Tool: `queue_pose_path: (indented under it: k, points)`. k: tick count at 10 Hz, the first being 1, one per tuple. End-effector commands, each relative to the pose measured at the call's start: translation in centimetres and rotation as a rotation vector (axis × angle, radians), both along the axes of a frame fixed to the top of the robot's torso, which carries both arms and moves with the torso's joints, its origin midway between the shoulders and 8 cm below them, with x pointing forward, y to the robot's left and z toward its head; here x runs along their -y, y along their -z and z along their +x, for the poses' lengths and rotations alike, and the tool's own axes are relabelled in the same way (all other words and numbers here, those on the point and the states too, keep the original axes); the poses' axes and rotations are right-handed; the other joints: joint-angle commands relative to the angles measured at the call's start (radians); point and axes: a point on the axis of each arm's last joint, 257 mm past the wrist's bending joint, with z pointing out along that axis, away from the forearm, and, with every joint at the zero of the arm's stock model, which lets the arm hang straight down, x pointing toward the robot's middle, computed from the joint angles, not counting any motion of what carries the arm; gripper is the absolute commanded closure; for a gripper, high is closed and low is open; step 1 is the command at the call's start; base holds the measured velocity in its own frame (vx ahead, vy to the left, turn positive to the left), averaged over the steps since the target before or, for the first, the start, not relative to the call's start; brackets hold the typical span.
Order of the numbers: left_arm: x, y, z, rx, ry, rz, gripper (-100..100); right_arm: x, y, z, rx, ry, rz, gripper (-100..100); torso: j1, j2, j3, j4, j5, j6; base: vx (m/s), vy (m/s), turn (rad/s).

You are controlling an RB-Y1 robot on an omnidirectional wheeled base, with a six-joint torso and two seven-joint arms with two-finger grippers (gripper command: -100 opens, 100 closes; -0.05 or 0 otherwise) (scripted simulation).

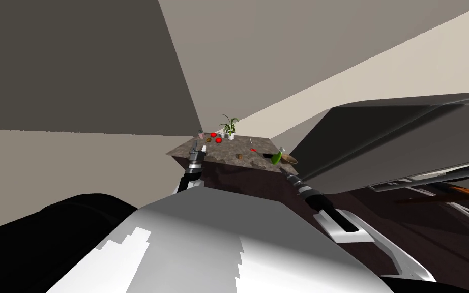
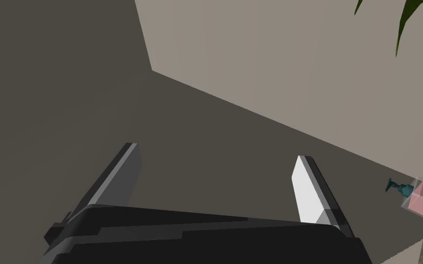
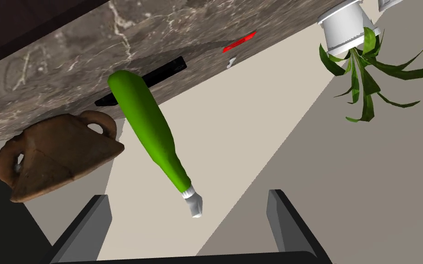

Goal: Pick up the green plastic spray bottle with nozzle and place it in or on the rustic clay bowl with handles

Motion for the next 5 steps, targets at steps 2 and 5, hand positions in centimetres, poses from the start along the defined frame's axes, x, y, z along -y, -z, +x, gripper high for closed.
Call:
queue_pose_path:
  k: [2,5]
  points:
    - [0.0,0.0,0.0,0.000,0.000,0.000,0,3.0,1.3,-0.5,-0.074,0.021,-0.077,-100,0.000,0.000,0.000,0.000,0.000,-0.001,0.020,0.030,0.172]
    - [0.0,0.0,0.0,0.000,0.000,0.000,0,6.0,1.8,-0.8,-0.140,0.033,-0.153,-100,0.000,0.000,0.000,0.000,0.000,-0.001,0.027,0.022,0.126]
